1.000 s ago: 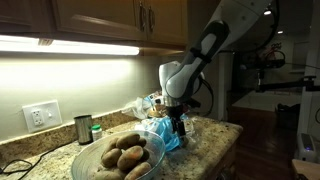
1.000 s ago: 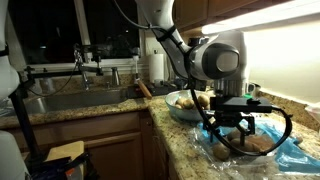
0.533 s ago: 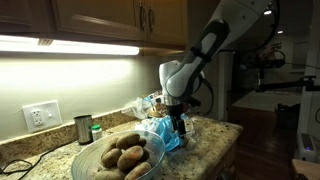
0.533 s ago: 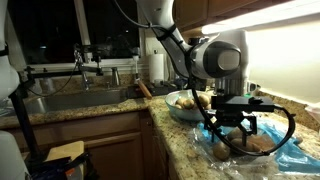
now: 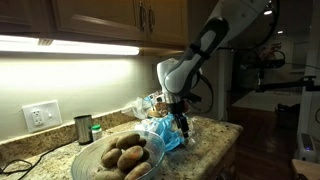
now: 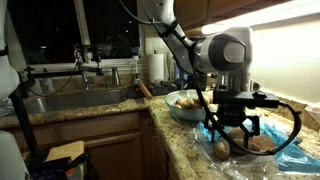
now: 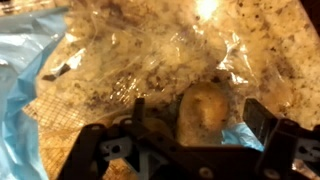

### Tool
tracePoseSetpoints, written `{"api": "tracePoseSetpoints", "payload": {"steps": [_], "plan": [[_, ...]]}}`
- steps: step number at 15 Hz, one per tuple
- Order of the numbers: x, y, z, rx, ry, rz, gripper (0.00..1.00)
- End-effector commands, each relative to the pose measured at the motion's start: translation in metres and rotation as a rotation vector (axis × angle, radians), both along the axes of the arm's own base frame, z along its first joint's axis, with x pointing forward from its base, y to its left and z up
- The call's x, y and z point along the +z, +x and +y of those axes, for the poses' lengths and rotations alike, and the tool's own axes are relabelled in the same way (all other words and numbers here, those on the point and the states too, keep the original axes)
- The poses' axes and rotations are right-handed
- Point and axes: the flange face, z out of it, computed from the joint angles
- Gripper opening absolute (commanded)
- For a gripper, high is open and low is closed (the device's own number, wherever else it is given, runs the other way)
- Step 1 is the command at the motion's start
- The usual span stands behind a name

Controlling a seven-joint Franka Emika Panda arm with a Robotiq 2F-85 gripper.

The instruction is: Move potatoes from the plastic bag to the clear bowl

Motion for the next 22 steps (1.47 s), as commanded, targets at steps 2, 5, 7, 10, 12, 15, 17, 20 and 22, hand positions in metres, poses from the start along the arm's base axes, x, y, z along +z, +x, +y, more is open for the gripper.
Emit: {"api": "tracePoseSetpoints", "payload": {"steps": [2,5,7,10,12,15,17,20,22], "plan": [[0.004,-0.004,-0.001,-0.02,-0.029,0.067,1.0],[0.001,-0.005,-0.002,-0.022,-0.024,0.087,1.0],[0.0,-0.004,-0.002,-0.018,-0.017,0.09,1.0],[-0.003,-0.003,0.002,-0.001,-0.002,0.076,1.0],[-0.005,-0.001,0.006,0.011,0.003,0.066,1.0],[-0.007,0.0,0.013,0.023,0.004,0.07,1.0],[-0.008,0.0,0.014,0.026,0.005,0.073,1.0],[-0.009,0.0,0.014,0.029,0.004,0.074,1.0],[-0.01,0.0,0.014,0.034,0.01,0.071,1.0]]}}
